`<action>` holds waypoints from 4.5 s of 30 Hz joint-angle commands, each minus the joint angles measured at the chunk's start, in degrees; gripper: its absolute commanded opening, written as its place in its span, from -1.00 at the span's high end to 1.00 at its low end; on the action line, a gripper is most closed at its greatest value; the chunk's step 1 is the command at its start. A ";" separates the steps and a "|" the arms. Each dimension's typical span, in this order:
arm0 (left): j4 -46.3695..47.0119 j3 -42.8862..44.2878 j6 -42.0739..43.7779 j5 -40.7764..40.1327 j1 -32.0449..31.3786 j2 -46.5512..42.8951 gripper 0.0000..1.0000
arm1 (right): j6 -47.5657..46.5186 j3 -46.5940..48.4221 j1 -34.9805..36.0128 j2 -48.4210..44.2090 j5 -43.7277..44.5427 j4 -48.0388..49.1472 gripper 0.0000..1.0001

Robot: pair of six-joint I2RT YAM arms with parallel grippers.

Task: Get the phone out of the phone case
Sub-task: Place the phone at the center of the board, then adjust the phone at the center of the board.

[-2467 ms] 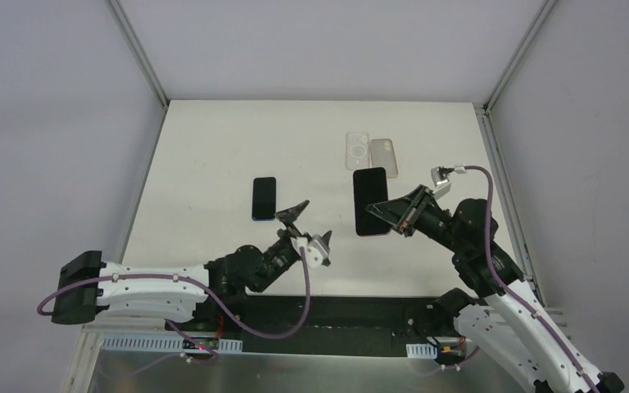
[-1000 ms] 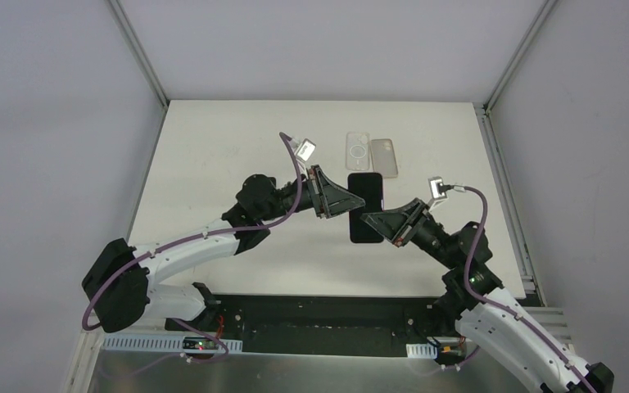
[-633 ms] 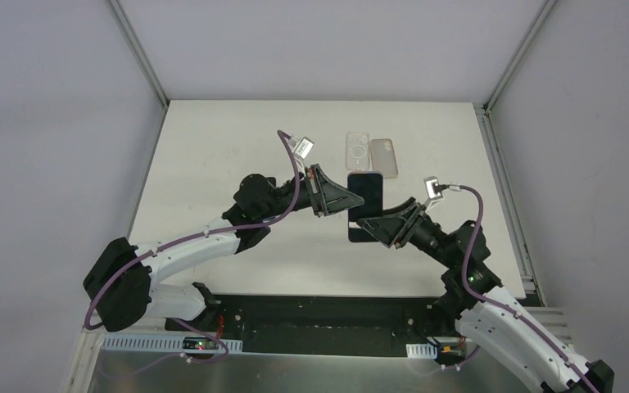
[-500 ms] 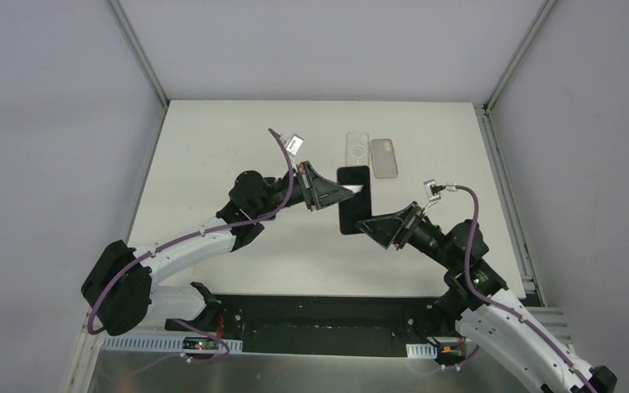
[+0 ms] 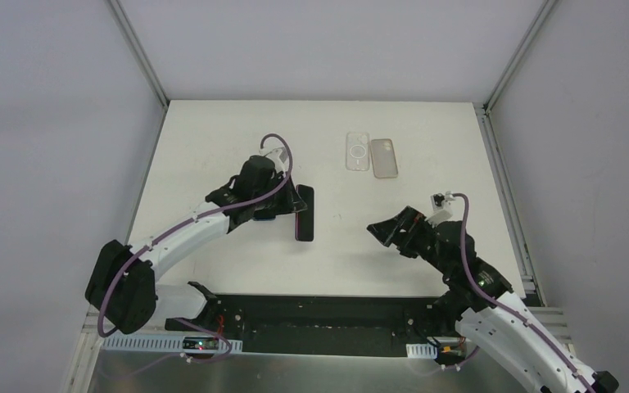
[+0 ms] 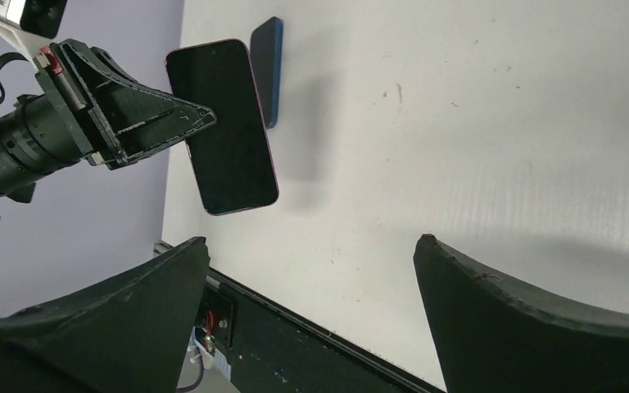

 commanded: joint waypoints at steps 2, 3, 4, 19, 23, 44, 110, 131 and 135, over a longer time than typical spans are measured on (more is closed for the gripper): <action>-8.93 7.06 5.71 -5.18 0.58 6.94 1.00 | 0.18 1.48 -0.31 2.54 1.70 -1.54 -0.99; -8.90 8.34 5.69 -4.98 0.76 8.90 1.00 | 0.34 1.32 -0.32 2.82 1.60 -1.05 -0.99; -8.94 9.72 5.69 -4.36 0.96 10.89 1.00 | 0.59 1.14 -0.34 3.03 1.59 -0.65 -0.99; -8.33 18.97 4.35 -0.87 7.28 25.93 1.00 | 1.79 0.32 -0.69 2.68 -1.30 0.34 -0.99; -8.20 20.45 4.18 0.17 8.66 27.73 1.00 | 1.49 0.31 -1.01 2.68 -1.58 0.29 -0.99; -6.70 20.19 3.92 1.78 11.59 31.56 0.89 | 1.11 0.33 -3.52 2.68 -3.70 -0.11 -0.99; -8.70 26.31 12.13 -23.34 -12.07 29.39 0.02 | 0.26 -1.05 -5.51 0.98 -1.18 -3.37 -0.96; -8.81 22.51 9.03 -22.49 -2.32 38.21 0.37 | 0.13 -0.03 -5.53 -0.72 -0.08 -6.04 -0.97; -8.79 20.28 8.87 -23.09 -0.74 36.40 0.36 | 0.15 -0.20 -5.48 -1.31 -0.08 -6.34 -0.96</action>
